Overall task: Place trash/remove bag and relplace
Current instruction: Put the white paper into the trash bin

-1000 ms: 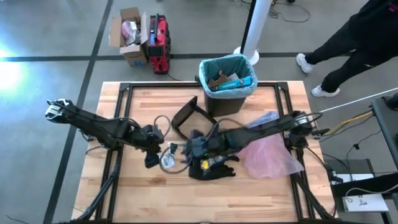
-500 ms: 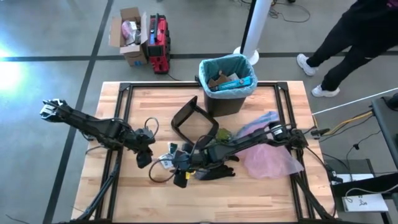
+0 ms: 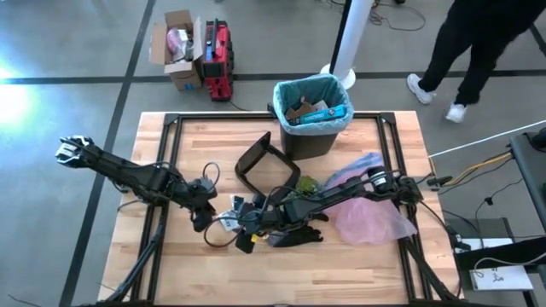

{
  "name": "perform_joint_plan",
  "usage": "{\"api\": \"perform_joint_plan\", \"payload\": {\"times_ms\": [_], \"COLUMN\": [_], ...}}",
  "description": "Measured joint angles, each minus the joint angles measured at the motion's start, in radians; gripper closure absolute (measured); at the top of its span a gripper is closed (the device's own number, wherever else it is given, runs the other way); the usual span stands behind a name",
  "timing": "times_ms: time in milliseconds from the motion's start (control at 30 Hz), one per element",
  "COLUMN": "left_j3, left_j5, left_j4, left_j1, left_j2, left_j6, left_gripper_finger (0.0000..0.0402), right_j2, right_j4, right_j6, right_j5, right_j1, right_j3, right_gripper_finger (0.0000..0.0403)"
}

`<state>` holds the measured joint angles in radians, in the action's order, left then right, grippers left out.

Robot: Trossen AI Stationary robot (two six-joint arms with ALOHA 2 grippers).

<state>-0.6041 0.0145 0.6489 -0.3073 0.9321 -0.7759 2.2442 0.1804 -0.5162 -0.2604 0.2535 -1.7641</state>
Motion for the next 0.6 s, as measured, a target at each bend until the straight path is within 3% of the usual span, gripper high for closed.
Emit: {"api": "perform_joint_plan", "payload": {"times_ms": [167, 300, 400, 600], "left_j3": [-0.003, -0.003, 0.005, 0.008], "left_j5": [0.0, -0.085, -0.081, -0.085], "left_j4": [-0.033, -0.032, -0.027, -0.044], "left_j1": [0.0, 0.0, 0.0, -0.005], "left_j2": [0.002, 0.011, 0.027, 0.084], "left_j6": [-0.007, 0.01, 0.013, -0.076], "left_gripper_finger": [0.0358, 0.0358, 0.0358, 0.0358], "right_j2": [0.036, 0.091, 0.127, 0.17], "right_j4": [-0.006, -0.039, -0.055, -0.142], "right_j6": [0.011, -0.012, -0.03, -0.087], "right_j5": [0.005, 0.002, -0.01, -0.008], "right_j1": [-0.002, -0.003, -0.004, -0.005], "right_j3": [0.001, 0.002, 0.002, 0.001], "right_gripper_finger": [0.0184, 0.0187, 0.0181, 0.018]}}
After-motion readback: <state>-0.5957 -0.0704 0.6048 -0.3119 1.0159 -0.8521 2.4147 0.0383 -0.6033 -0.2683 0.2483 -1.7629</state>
